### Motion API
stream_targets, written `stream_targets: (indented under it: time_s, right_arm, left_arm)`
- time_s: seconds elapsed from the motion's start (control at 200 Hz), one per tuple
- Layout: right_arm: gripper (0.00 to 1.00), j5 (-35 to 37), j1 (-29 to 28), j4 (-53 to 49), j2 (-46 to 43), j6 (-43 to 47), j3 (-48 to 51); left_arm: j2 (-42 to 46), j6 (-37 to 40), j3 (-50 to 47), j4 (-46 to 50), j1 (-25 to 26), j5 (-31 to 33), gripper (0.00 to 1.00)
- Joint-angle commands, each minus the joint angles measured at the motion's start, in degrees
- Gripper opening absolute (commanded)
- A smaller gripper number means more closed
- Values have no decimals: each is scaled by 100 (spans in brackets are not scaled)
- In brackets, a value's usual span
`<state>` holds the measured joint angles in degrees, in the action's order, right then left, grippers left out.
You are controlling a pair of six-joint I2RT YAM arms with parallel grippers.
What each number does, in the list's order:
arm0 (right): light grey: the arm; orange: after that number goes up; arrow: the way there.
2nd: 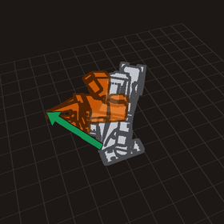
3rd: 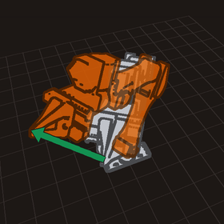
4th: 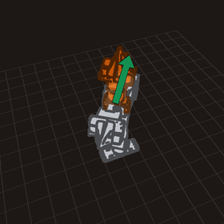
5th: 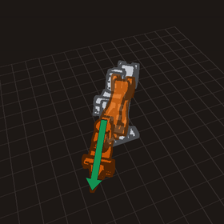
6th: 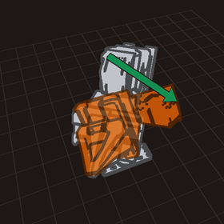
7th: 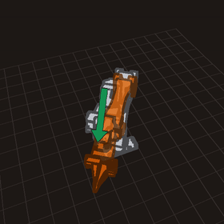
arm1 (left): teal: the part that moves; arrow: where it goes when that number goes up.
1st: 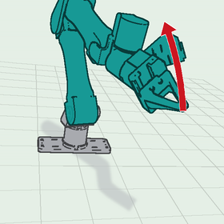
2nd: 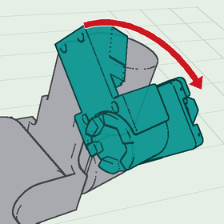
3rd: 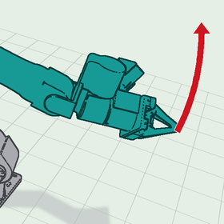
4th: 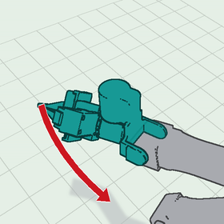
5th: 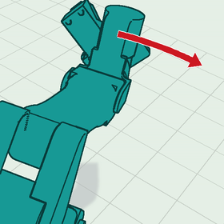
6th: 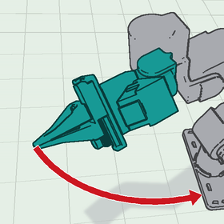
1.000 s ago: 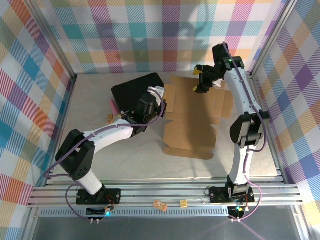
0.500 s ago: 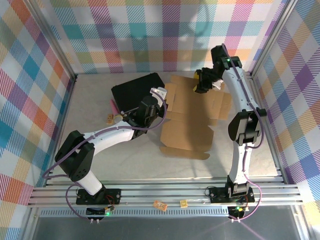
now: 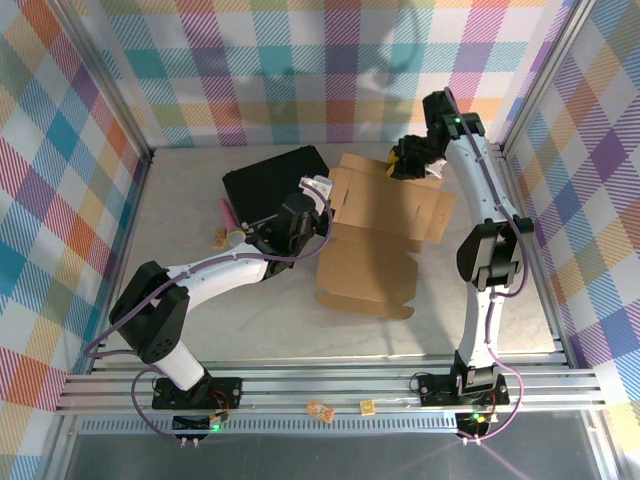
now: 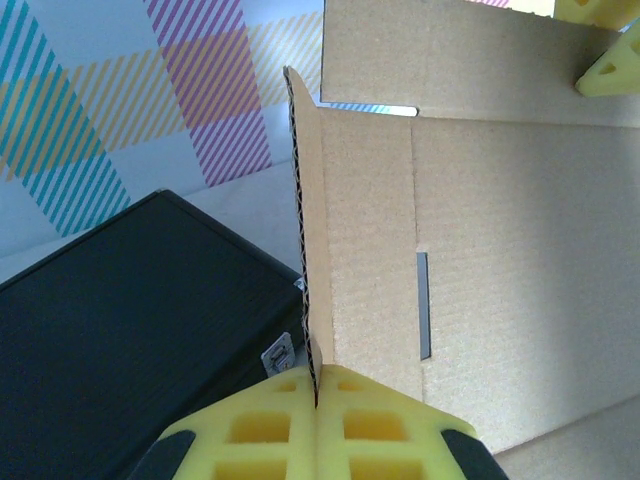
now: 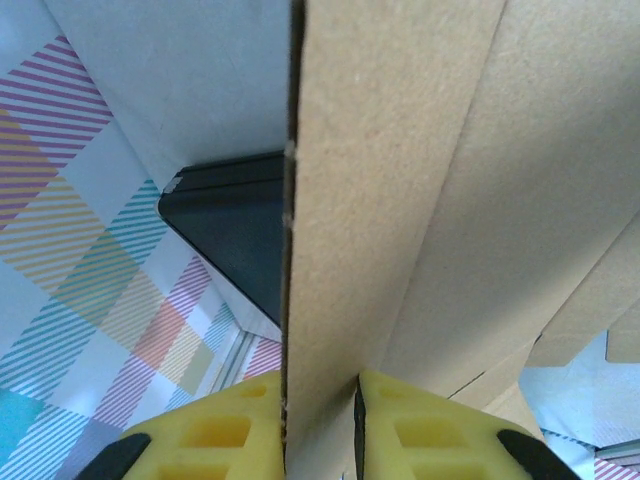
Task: Fold the paper box
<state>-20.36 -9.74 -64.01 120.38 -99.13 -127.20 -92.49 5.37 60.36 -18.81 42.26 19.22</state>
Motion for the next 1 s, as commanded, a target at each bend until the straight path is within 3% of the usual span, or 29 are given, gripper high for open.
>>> stream_targets:
  time_s: [0.0,0.145,0.365,0.46,0.55,0.695,0.815,0.995]
  right_arm:
    - [23,-150,-54,108,-161,31,310]
    - [38,-266,-81,355,-252,-72,756]
    - [49,-379,-81,705,-245,-168,1083]
    - [60,-384,-70,680,-248,-211,1069]
    - [62,-487,-54,687,-225,-259,1096]
    - [54,-587,-46,557,-212,-295,1095]
    - [36,-529,-45,580,-225,-315,1114]
    - [20,-401,-61,591,-244,-224,1047]
  left_arm:
    - [258,-110,-81,-149,24,125,0]
    - [300,-176,-145,-189,28,180,0]
    - [336,-193,-168,-167,28,211,0]
    - [363,-217,-197,-167,25,231,0]
    - [387,-218,-204,-149,24,251,0]
    - [416,-220,-235,-133,25,301,0]
    - [418,-220,-240,-125,27,308,0]
    - [407,-254,-248,-97,27,325,0]
